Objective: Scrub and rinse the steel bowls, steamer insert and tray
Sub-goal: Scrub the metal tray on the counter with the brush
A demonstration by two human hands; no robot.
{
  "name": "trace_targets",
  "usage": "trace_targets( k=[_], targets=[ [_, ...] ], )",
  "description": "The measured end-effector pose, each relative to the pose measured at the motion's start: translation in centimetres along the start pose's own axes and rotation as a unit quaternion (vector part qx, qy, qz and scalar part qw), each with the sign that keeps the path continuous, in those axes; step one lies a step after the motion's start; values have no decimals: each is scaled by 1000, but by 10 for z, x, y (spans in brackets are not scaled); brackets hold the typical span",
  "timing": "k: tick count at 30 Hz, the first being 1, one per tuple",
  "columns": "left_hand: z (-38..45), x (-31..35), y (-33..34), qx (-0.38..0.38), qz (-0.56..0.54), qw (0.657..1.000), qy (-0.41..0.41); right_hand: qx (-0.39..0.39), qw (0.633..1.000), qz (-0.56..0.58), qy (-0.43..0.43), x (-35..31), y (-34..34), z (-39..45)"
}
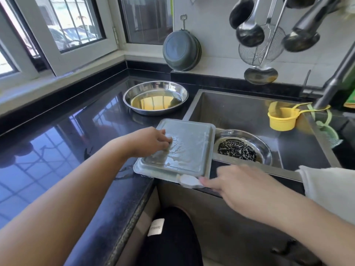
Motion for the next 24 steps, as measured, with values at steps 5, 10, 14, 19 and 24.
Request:
trace_targets(
  k=[5,10,14,19,24],
  targets=[
    [-8,34,28,5,173,985,-6,98,991,86,38,52,8,-36],
    [-34,65,87,73,239,964,94,65,990,78,96,95,11,-40],
    [-37,55,85,128,348,913,171,51,989,89,103,105,4,-30],
    [-57,48,65,187,381,859,284,71,985,119,102,100,-4,-10],
    [-89,-13,52,202,310,890,267,93,980,154,88,86,-7,3]
  ],
)
Point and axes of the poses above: each hand's wrist, its own z-axis towards the middle knuckle, its own y-axis out of the palm, x = y × z, the point moved 3 cm from there along z, towards the middle knuckle, and after that the axes turned 1 degree about x, right-handed, at the moved point
